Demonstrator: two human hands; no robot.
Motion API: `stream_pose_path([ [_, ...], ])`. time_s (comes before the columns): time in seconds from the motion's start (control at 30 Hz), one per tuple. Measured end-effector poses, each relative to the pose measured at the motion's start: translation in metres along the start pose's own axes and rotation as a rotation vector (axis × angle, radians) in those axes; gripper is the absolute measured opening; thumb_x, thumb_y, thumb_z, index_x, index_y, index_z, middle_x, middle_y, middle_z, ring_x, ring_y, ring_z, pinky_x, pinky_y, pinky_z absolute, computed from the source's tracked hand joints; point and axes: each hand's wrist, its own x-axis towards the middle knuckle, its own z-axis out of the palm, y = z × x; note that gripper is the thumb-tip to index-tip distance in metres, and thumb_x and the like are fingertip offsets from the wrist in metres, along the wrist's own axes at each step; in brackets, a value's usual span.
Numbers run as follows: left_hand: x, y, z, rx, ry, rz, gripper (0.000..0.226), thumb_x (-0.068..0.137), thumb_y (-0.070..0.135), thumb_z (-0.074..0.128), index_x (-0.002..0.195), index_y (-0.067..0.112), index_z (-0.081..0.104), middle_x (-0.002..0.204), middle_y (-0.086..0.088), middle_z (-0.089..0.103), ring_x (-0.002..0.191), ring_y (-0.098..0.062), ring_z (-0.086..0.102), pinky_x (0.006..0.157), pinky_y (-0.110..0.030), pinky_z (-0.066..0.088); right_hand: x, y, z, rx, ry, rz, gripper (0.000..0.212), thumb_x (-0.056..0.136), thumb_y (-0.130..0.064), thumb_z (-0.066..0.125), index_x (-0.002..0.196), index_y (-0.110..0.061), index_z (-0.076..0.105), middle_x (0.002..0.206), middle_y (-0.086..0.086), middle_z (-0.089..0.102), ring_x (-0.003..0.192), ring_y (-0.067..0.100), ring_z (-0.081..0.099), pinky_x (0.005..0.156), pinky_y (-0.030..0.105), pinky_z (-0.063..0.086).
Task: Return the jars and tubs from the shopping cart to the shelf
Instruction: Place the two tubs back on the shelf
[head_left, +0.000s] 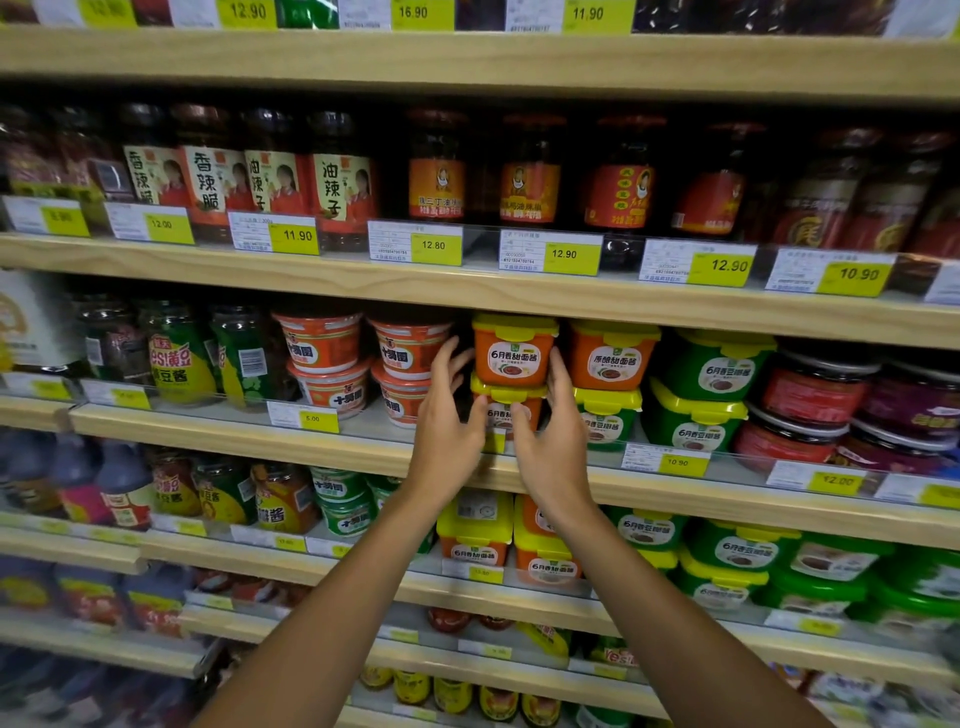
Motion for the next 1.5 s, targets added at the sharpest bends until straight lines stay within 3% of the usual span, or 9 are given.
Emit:
stream_pose_path([
  [0.1,0.002,0.003,-0.002,0.008,-0.02,-0.034,0.07,0.098,0.001,0.055,0.155,0.025,0.022,0.145,0.012,0.048,0.137,-0.003,0.044,0.107,-0.013,0.036,0.003,-0.003,-0.001,0.001,-0.016,0.011,0.073,0.099,-0.009,0.061,0.16,-0.023,0.023,0.153,-0.006,0.044,0.13,-0.006,0.043,0.09,-0.003,0.036],
  [0.23,0.003,0.0,-0.006,0.035,-0.092,-0.029,0.075,0.099,0.005,0.055,0.158,0.027,0.014,0.158,0.009,0.039,0.144,-0.003,0.038,0.117,-0.039,0.039,0.002,-0.008,-0.005,-0.043,-0.057,0.001,0.075,0.098,-0.007,0.062,0.16,-0.022,0.023,0.156,-0.006,0.04,0.124,-0.021,0.038,0.09,-0.006,0.032],
  [0.33,-0.002,0.004,-0.008,0.039,-0.108,-0.053,0.077,0.098,0.01,0.06,0.158,0.027,0.015,0.16,0.009,0.034,0.147,-0.007,0.034,0.118,-0.041,0.038,-0.003,-0.011,-0.011,-0.048,-0.084,0.003,0.075,0.098,-0.007,0.063,0.159,-0.021,0.022,0.152,-0.013,0.035,0.116,-0.033,0.036,0.091,-0.003,0.037],
  [0.47,-0.017,0.009,-0.018,0.07,-0.096,-0.041,0.072,0.097,0.015,0.064,0.157,0.022,0.024,0.159,0.001,0.038,0.147,-0.009,0.034,0.12,-0.034,0.034,-0.019,-0.009,-0.028,-0.09,-0.108,0.033,0.072,0.1,-0.028,0.064,0.158,-0.035,0.022,0.162,-0.015,0.03,0.146,0.0,0.03,0.116,0.025,0.034],
  [0.6,-0.026,0.016,-0.03,0.128,-0.135,-0.015,0.06,0.099,0.012,0.062,0.152,0.022,0.036,0.151,0.004,0.045,0.141,-0.01,0.042,0.116,-0.04,0.041,-0.027,-0.019,-0.049,-0.163,-0.176,0.041,0.067,0.1,-0.028,0.063,0.157,-0.036,0.028,0.16,-0.016,0.034,0.146,0.002,0.033,0.119,0.035,0.036],
  [0.9,-0.026,0.048,-0.044,0.326,-0.254,0.047,0.053,0.1,0.015,0.058,0.15,0.022,0.04,0.152,0.007,0.042,0.142,-0.01,0.04,0.116,-0.037,0.038,-0.018,-0.03,-0.087,-0.351,-0.322,-0.027,0.063,0.1,-0.028,0.061,0.155,-0.032,0.032,0.16,-0.017,0.031,0.146,0.003,0.031,0.117,0.027,0.031],
  [1.13,-0.033,0.053,-0.042,0.351,-0.235,0.064,0.054,0.1,0.013,0.059,0.15,0.018,0.04,0.151,0.006,0.043,0.14,-0.01,0.042,0.115,-0.032,0.038,-0.016,-0.024,-0.092,-0.394,-0.428,-0.068,0.063,0.1,-0.029,0.062,0.156,-0.028,0.033,0.161,-0.012,0.03,0.148,0.005,0.027,0.119,0.025,0.025],
  [1.3,-0.033,0.047,-0.04,0.275,-0.255,-0.033,0.061,0.1,0.015,0.06,0.154,0.02,0.032,0.152,0.008,0.039,0.141,-0.009,0.04,0.116,-0.034,0.038,-0.019,-0.029,-0.077,-0.339,-0.39,-0.018,0.066,0.1,-0.028,0.063,0.157,-0.026,0.03,0.162,-0.011,0.029,0.143,-0.005,0.025,0.114,0.016,0.023],
  [1.5,-0.017,0.027,-0.043,0.19,-0.327,-0.083,0.079,0.098,0.018,0.063,0.161,0.022,0.014,0.166,0.003,0.023,0.151,-0.015,0.028,0.119,-0.036,0.033,-0.016,-0.03,-0.045,-0.312,-0.284,0.027,0.078,0.1,-0.031,0.063,0.162,-0.023,0.016,0.166,-0.008,0.019,0.147,0.0,0.017,0.117,0.022,0.02],
])
